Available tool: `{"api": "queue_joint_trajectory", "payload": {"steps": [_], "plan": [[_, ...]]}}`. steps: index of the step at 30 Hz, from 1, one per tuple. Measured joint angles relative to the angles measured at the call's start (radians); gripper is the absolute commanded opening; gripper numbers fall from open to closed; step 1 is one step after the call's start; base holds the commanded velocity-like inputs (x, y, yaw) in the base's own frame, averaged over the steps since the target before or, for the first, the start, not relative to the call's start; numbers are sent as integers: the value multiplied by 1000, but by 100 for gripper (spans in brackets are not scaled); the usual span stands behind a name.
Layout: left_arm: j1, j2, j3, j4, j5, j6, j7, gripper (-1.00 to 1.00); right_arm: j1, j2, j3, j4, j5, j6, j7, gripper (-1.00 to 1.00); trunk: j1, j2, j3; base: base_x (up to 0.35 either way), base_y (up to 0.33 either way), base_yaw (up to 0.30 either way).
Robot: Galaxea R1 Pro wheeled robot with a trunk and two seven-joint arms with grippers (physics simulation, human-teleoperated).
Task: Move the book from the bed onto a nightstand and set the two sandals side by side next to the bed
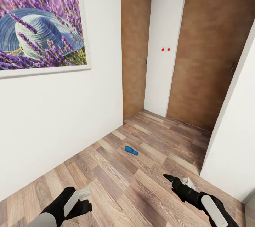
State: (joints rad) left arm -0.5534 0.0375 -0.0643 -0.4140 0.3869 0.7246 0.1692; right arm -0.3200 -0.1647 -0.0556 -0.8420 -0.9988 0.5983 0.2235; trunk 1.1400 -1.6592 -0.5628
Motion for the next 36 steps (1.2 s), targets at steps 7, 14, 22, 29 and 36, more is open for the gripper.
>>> {"api": "queue_joint_trajectory", "payload": {"steps": [7,14,22,29,36], "plan": [[0,0,0,0,0,-10,0,100,0,1,0,0,1,0,3,100,27,-49,-22,0,0,0],[0,-1,0,0,0,-28,0,100,0,2,1,0,-1,0,4,100,54,-98,-44,0,0,0],[0,1,0,0,0,-31,1,100,0,2,1,0,-1,-1,4,100,84,-154,-69,0,0,0],[0,5,2,0,0,-50,2,100,0,1,0,0,-1,0,4,100,111,-203,-91,0,0,0],[0,9,3,-1,1,-60,3,100,0,0,0,0,-2,0,4,100,138,-252,-113,0,0,0]]}}
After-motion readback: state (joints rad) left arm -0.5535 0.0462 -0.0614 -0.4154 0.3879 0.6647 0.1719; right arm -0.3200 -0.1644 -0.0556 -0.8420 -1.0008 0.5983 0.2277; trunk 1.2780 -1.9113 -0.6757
